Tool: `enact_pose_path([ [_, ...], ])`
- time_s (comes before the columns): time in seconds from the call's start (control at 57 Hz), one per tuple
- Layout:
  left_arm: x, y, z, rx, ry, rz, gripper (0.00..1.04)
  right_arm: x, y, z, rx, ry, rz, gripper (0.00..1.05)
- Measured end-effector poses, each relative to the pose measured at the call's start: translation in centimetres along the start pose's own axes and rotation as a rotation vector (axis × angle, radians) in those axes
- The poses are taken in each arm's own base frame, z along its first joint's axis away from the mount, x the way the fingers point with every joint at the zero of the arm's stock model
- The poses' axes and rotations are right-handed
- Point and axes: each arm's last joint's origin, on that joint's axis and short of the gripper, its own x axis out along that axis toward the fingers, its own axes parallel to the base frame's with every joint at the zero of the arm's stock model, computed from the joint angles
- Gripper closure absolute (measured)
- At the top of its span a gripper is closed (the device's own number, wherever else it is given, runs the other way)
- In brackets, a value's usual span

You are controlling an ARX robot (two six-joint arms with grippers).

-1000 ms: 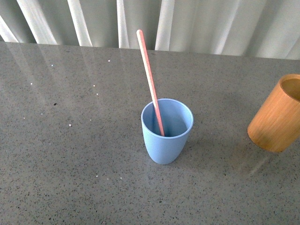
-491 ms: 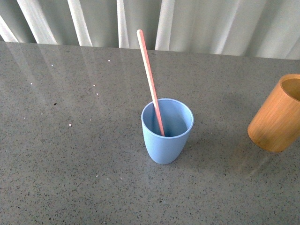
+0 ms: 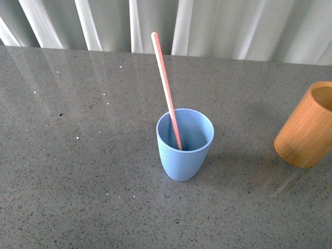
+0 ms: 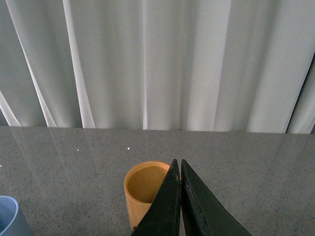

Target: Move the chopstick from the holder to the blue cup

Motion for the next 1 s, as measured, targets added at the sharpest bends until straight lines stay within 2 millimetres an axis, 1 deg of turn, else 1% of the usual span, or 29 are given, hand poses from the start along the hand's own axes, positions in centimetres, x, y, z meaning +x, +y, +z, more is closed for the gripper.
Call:
enact_pose_path([
  [0.544, 0.0, 0.0, 0.0, 0.000, 0.000, 0.000, 0.07, -1.1, 0.0, 0.0, 0.000, -0.005, 0.000, 1.04],
  [0.649, 0.0, 0.0, 0.0, 0.000, 0.000, 0.000, 0.07, -1.9, 0.0, -0.5, 0.000, 0.032, 0.000, 1.04],
  [0.702, 0.0, 0.0, 0.0, 0.000, 0.000, 0.000, 0.07, -2.1, 0.0, -0.3, 0.001, 0.006, -0.001, 1.04],
  [1.0, 0.0, 0.0, 0.0, 0.000, 0.000, 0.000, 0.07, -2.2, 0.0, -0.3, 0.000, 0.002, -0.001, 1.04],
])
